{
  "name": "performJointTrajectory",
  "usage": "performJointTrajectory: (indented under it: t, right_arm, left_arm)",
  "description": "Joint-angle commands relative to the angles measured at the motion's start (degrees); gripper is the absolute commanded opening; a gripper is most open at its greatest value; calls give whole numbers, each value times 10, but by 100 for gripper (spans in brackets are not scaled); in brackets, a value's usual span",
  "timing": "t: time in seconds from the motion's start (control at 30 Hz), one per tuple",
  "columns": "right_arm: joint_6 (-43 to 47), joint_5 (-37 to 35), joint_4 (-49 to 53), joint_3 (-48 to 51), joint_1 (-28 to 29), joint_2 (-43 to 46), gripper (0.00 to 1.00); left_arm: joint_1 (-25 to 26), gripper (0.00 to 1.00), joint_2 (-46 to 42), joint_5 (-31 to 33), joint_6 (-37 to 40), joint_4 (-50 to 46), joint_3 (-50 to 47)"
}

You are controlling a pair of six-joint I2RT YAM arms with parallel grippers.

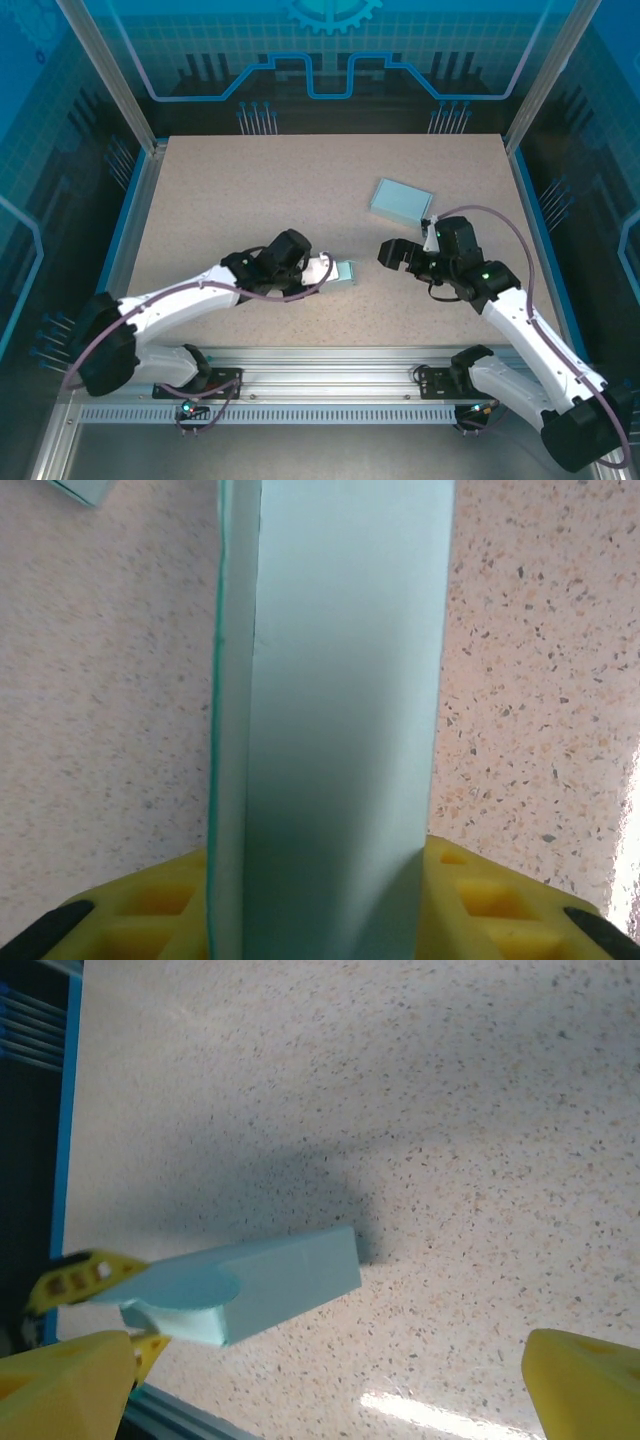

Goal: Fold the paper box

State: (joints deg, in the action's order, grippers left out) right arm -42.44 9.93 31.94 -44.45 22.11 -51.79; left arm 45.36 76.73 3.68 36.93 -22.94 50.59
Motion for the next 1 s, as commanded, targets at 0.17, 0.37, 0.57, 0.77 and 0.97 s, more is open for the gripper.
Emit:
performJointTrajectory:
  t: [0.17, 0.37, 0.57, 0.77, 0.97]
  right_arm:
    - [86, -120, 45, -16, 52, 20, 100]
    - [123, -143, 16, -18, 85, 20, 100]
    - [165, -122, -29, -19, 104, 3, 100]
    - [193, -105, -53, -21, 109, -28, 82]
    - [250, -63, -59, -45, 115, -78, 70]
  left_arm:
    - [-25, 35, 88, -67, 33, -72, 68]
    - [-26, 48, 93, -77, 33, -78, 88]
    - [-26, 57, 81, -84, 34, -72, 92]
    - [-26, 69, 61, -81, 36, -65, 84]
    - [-42, 74, 16, -76, 26, -60, 55]
